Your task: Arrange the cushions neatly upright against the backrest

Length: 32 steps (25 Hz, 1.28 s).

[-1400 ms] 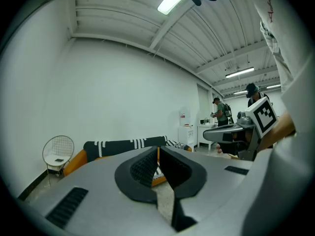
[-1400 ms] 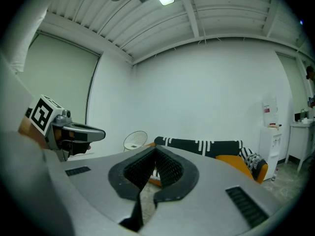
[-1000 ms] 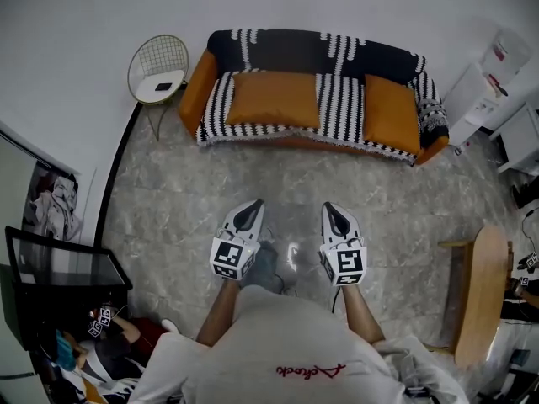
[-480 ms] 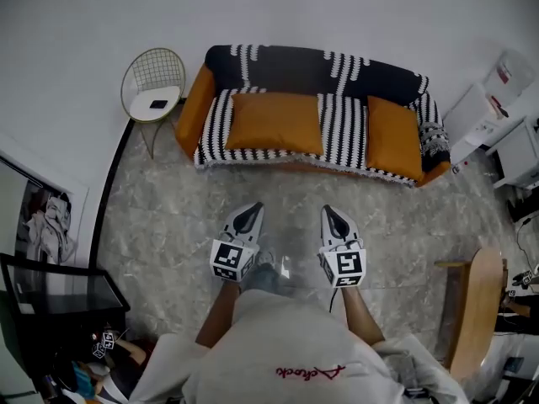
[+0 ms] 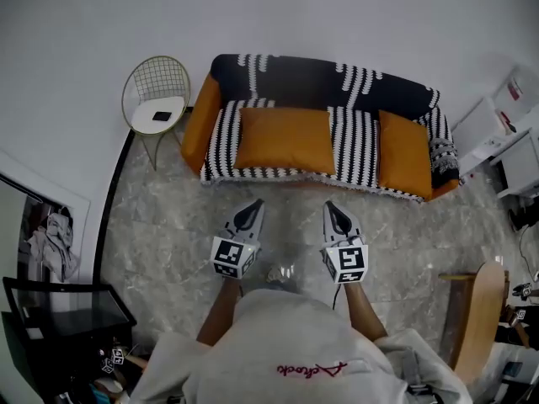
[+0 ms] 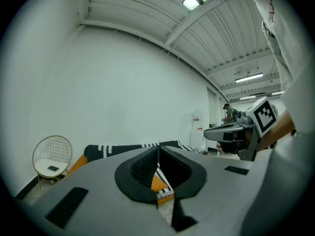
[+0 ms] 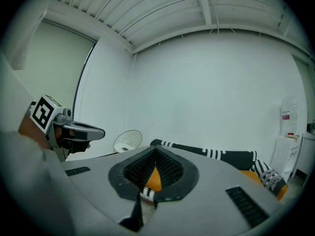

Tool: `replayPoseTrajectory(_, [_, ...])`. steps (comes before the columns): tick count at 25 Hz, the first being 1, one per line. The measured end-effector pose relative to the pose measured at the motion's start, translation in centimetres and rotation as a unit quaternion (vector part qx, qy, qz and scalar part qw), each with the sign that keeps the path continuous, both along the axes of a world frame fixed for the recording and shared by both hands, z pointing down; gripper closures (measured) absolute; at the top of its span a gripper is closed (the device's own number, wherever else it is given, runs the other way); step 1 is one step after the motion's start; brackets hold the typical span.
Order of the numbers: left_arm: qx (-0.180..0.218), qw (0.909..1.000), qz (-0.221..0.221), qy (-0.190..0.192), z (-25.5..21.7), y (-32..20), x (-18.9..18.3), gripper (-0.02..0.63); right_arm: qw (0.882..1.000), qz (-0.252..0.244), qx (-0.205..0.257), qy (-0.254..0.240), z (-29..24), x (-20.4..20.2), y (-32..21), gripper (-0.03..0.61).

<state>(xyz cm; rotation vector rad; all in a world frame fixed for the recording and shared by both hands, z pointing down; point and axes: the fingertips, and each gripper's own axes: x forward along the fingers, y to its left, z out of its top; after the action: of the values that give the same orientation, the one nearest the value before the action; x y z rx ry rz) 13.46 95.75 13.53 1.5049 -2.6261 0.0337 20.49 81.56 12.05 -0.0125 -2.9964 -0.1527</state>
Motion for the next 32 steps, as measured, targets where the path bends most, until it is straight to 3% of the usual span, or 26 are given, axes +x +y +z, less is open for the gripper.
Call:
replayPoseTrajectory(7, [-0.002,0.9999,0.013,0.01,1.0,0.0,-5.1,0.575,1.0,0.015,0.003,0.006,0.5,-4.5,0.0,0.551])
replayPoseTrajectory(21, [-0.009,0.9987,0.044,0.024,2.7,-3.6,-9.5,0.575,0.999,0.049,-0.01,0.02,2.6,-8.2,-3.1,0.551])
replayPoseTrajectory(32, [-0.02,0.9988,0.032,0.03,3.5,-8.1,-16.8,0.575,0.999,0.041,-0.021,0.023,3.5,-15.7,-8.0,0.551])
